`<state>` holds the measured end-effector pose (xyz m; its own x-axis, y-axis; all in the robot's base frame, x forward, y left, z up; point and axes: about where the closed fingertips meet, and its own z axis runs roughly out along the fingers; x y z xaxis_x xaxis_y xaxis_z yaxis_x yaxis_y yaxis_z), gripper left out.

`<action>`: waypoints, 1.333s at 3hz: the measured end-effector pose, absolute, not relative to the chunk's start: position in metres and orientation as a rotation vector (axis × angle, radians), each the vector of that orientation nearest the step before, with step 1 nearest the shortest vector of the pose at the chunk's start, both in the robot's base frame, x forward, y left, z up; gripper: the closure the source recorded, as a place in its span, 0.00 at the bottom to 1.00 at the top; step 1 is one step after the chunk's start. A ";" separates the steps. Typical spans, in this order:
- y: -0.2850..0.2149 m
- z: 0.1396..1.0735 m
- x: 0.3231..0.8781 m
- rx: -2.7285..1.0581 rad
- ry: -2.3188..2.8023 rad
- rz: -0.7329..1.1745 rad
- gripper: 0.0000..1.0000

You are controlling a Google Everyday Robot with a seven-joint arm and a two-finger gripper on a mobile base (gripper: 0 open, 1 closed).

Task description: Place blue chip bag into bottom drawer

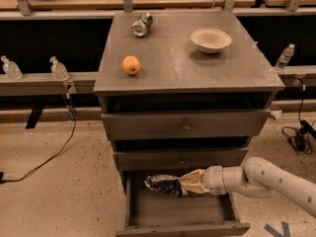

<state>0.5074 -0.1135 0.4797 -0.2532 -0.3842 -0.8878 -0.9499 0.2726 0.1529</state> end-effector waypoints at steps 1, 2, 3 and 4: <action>-0.108 0.451 0.513 -1.220 1.831 0.955 1.00; -0.112 0.425 0.517 -1.233 1.897 0.941 0.82; -0.120 0.407 0.522 -1.212 1.930 0.924 0.59; -0.116 0.407 0.521 -1.215 1.927 0.932 0.28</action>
Offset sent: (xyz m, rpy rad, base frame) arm 0.0151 -0.0114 -0.0852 -0.1398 0.1221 -0.0229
